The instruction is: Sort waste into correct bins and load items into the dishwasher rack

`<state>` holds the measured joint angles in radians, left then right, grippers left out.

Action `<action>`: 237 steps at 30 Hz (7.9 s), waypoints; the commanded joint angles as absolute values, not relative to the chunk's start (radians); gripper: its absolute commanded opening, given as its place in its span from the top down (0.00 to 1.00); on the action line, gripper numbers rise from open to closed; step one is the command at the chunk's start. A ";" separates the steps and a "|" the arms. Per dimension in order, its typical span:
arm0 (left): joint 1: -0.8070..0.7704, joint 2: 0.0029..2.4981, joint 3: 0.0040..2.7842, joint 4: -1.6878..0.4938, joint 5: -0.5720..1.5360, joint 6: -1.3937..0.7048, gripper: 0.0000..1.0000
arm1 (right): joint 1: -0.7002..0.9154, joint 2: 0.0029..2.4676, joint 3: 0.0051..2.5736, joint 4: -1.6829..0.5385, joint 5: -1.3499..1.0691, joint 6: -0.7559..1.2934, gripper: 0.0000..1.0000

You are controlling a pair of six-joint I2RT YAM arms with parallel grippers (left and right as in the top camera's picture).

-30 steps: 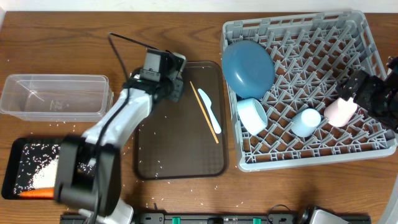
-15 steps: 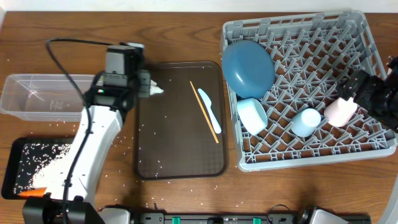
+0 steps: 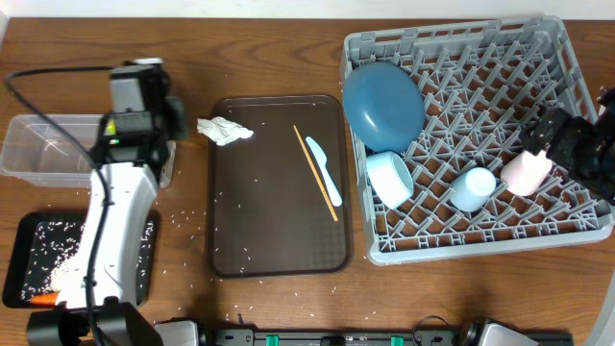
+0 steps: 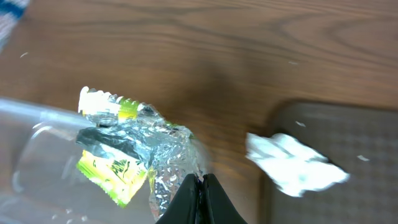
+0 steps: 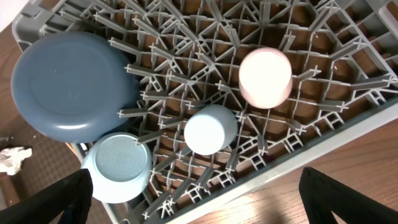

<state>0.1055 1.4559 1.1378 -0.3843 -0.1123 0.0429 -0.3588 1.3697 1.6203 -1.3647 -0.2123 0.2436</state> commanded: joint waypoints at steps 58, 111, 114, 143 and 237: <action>-0.097 1.737 1.124 -0.288 0.057 0.093 0.94 | -0.365 1.373 1.623 -1.362 -0.214 0.254 0.01; 0.044 1.112 1.273 -0.944 0.193 -0.004 0.02 | -0.033 1.372 1.623 -1.304 -0.341 0.035 0.12; 0.051 1.065 1.273 -0.984 -0.011 -0.182 0.02 | 0.075 1.373 1.623 -1.284 -0.340 0.035 0.23; 0.244 0.975 1.272 -1.103 -0.124 -0.331 0.02 | 0.751 2.173 1.623 -0.818 -0.078 0.243 0.36; 0.244 0.980 1.272 -1.103 -0.124 -0.331 0.02 | 0.713 2.028 1.642 -0.825 -0.023 0.258 0.99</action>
<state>0.2398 0.9794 1.2629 -1.1000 -0.1120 -0.3183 0.7143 2.1529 1.6226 -0.8188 -0.0147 0.2623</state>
